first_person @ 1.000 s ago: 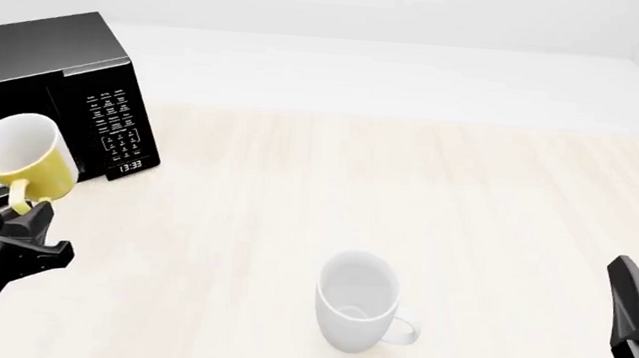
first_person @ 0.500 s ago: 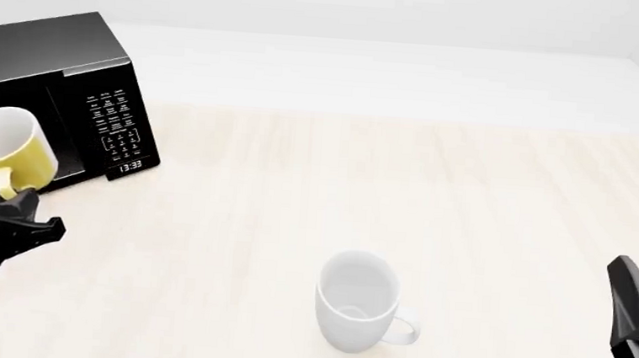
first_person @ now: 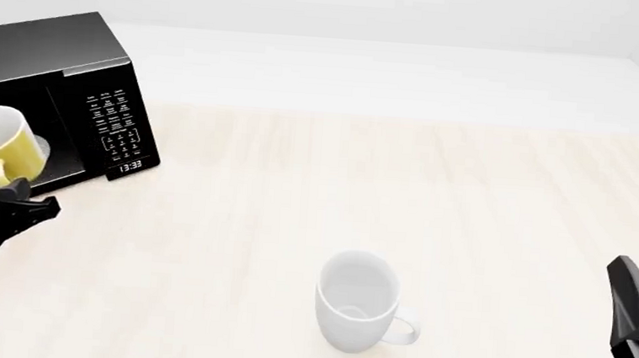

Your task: Put the yellow and white mug in the microwave and close it.

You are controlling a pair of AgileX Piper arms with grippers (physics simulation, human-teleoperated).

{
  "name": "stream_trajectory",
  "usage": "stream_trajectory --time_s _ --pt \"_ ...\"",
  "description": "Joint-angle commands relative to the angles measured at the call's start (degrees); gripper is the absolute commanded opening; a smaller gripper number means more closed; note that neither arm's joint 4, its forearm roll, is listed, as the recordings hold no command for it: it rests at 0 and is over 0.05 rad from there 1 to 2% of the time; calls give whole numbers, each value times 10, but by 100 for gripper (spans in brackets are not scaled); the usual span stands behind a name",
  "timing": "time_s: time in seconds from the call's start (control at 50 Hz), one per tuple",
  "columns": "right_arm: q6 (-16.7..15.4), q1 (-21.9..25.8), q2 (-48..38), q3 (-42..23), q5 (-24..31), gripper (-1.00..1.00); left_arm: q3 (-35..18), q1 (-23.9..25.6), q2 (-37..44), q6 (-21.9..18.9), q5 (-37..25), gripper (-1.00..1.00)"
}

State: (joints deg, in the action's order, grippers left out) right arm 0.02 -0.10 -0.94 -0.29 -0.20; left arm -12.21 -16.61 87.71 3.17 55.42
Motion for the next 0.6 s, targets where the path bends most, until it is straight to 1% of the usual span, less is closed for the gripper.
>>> stream_trajectory --time_s 0.02,0.24,0.6 --pt "0 1 1 1 0 100 -26 -23 51 11 14 -100" --pt "0 1 1 1 0 100 -45 -39 74 7 14 -100" --pt "0 1 0 1 0 100 -70 -50 113 12 17 -100"
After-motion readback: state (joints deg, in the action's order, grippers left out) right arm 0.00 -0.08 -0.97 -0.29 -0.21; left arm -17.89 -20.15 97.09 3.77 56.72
